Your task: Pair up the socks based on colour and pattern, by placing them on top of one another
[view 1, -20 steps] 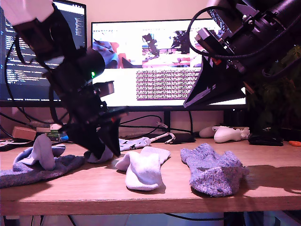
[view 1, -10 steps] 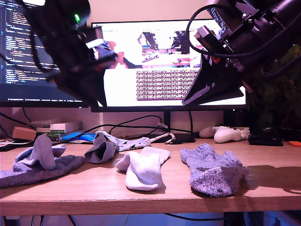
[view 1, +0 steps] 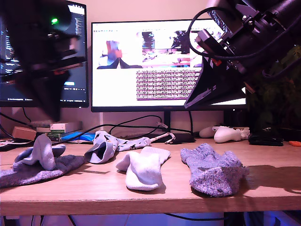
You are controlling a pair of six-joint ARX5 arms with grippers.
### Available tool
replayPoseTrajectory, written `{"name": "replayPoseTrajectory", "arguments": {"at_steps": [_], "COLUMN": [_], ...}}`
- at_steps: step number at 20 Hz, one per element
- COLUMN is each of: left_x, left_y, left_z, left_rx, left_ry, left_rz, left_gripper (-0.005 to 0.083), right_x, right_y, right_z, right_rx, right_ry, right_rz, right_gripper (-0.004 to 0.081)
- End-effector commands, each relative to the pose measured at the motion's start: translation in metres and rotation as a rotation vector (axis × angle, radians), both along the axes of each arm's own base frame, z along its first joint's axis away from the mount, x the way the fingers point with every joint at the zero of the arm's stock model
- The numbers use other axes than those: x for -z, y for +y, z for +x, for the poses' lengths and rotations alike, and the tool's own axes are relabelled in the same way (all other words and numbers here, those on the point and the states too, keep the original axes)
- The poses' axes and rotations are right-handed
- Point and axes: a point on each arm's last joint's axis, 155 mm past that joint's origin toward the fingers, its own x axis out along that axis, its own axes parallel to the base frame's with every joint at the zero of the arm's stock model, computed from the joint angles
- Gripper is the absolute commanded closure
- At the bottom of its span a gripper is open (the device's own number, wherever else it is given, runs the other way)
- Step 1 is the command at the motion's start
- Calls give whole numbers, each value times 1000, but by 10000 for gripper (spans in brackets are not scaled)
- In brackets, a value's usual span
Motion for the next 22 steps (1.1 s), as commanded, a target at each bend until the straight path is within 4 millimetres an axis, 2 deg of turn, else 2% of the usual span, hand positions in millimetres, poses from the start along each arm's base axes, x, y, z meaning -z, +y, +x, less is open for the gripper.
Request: {"name": "replayPoseTrajectory", "arguments": {"at_steps": [1,2,3,4,9,14,18,22], "left_x": [2,2,2,2,7,10,23,29], "left_y": [0,0,1,1,19,19,17,14], "left_z": [-7,-7,-7,-9,-19,-11,-2,2], "left_rx": [-68,-112,-143,-166,-278,-346,-376,-382], "left_ry": [36,44,50,63,104,89,93,95], "left_rz": [-11,-22,-29,-31,35,30,31,30], "left_gripper": [482,342,267,258,259,261,262,353], "right_x": [-1,-2,-3,-3,-3,-3,-3,-3], "right_y": [2,2,3,3,3,3,4,4], "right_z": [0,0,1,1,0,0,-1,-1], "right_rx": [-9,-9,-10,-10,-11,-12,-17,-17], "right_ry": [-13,-16,-18,-18,-18,-18,-15,-14], "right_rz": [2,4,5,5,6,7,11,11], "right_gripper": [781,781,781,781,781,781,781,781]}}
